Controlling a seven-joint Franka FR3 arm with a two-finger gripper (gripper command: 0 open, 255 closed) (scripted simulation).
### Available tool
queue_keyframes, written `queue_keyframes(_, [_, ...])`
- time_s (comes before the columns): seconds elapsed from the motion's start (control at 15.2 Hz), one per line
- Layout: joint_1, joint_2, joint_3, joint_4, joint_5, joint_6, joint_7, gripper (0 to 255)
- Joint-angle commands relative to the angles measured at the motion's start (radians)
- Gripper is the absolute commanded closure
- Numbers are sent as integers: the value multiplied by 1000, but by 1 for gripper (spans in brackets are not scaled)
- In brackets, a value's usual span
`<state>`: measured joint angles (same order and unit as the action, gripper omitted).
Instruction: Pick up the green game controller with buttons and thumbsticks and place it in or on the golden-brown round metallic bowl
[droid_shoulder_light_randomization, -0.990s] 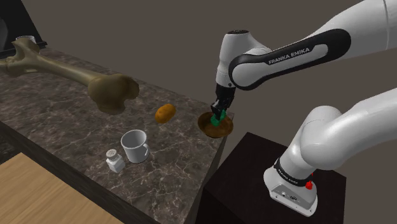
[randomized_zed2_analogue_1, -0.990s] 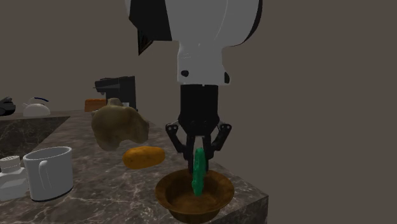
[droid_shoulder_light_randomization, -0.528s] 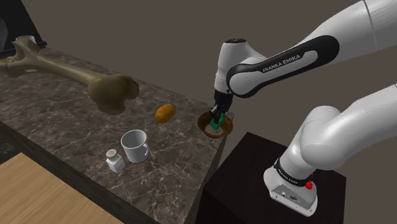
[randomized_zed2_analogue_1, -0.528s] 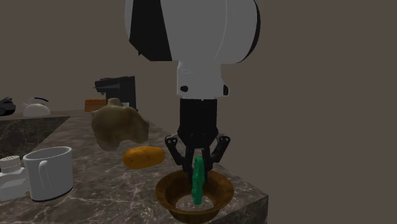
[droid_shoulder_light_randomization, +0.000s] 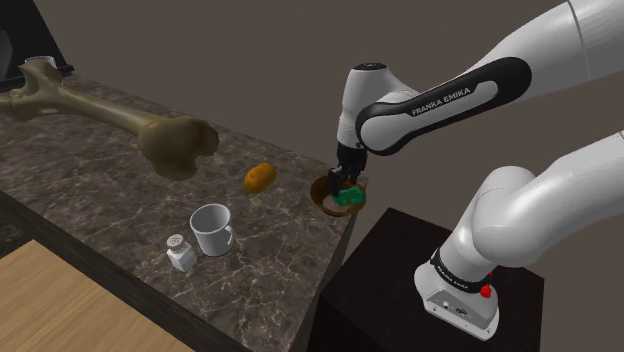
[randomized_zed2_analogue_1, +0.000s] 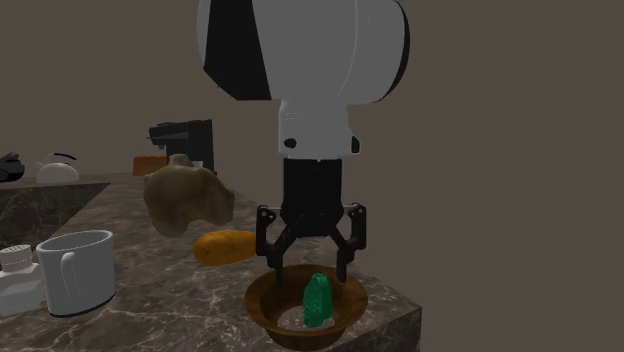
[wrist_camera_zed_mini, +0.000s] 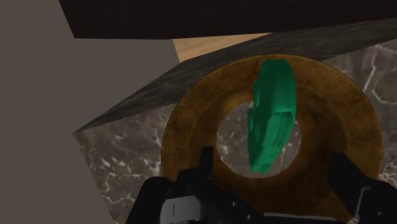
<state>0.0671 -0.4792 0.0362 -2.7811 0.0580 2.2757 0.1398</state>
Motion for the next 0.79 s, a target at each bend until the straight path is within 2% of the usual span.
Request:
queue_keyframes(0.0, [0,1,0,0,0,0,0,0])
queue_keyframes(0.13, [0,-2,0,0,0,-2,0,0])
queue_keyframes(0.4, [-4,-82,-5,79,-7,-162,2,0])
queue_keyframes(0.73, [-4,-82,-5,79,-7,-162,2,0])
